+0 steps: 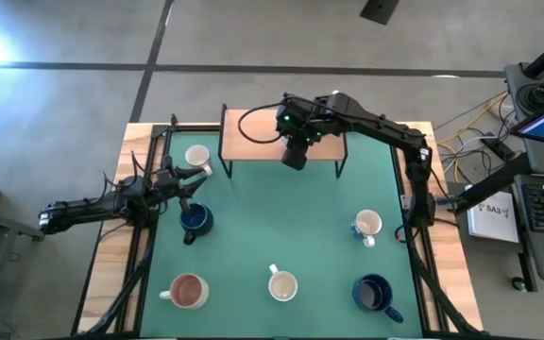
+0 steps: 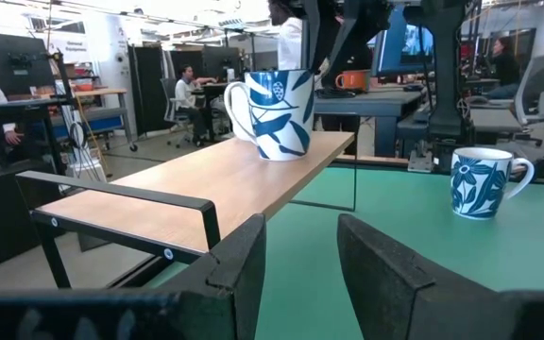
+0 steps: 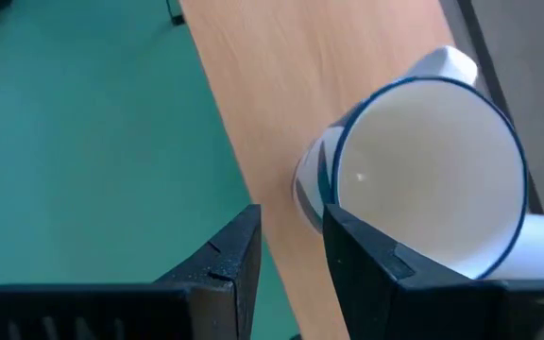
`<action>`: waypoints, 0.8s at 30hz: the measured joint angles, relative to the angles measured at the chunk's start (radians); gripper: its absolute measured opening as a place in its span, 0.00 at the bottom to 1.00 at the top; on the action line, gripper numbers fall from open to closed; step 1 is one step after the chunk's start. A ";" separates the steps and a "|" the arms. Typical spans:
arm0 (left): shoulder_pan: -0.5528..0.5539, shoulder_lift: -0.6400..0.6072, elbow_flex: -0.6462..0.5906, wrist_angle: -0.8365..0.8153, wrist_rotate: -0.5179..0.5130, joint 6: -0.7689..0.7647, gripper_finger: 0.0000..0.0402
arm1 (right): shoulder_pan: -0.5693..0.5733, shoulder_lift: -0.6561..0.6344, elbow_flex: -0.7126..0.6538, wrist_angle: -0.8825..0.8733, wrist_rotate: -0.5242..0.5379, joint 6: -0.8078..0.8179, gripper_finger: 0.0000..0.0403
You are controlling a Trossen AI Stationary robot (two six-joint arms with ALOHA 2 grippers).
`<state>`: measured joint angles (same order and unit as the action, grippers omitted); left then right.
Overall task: Place coffee mugs
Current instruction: Put the left blue mug on the shelf
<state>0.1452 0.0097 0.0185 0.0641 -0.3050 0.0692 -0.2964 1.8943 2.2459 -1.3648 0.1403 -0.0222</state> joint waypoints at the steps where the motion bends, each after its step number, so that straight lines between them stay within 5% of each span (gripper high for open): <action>1: 0.000 0.000 0.000 0.000 0.000 0.000 0.29 | 0.000 0.002 0.000 0.004 0.008 -0.004 0.27; 19: 0.000 0.000 0.000 0.000 0.000 0.000 0.29 | 0.002 -0.002 0.018 0.016 0.021 -0.042 0.27; 24: 0.000 0.000 0.000 0.000 0.000 0.000 0.29 | 0.002 -0.002 0.018 0.017 0.121 -0.067 0.27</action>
<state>0.1449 0.0096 0.0185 0.0642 -0.3048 0.0692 -0.2947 1.8927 2.2639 -1.3481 0.2616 -0.0889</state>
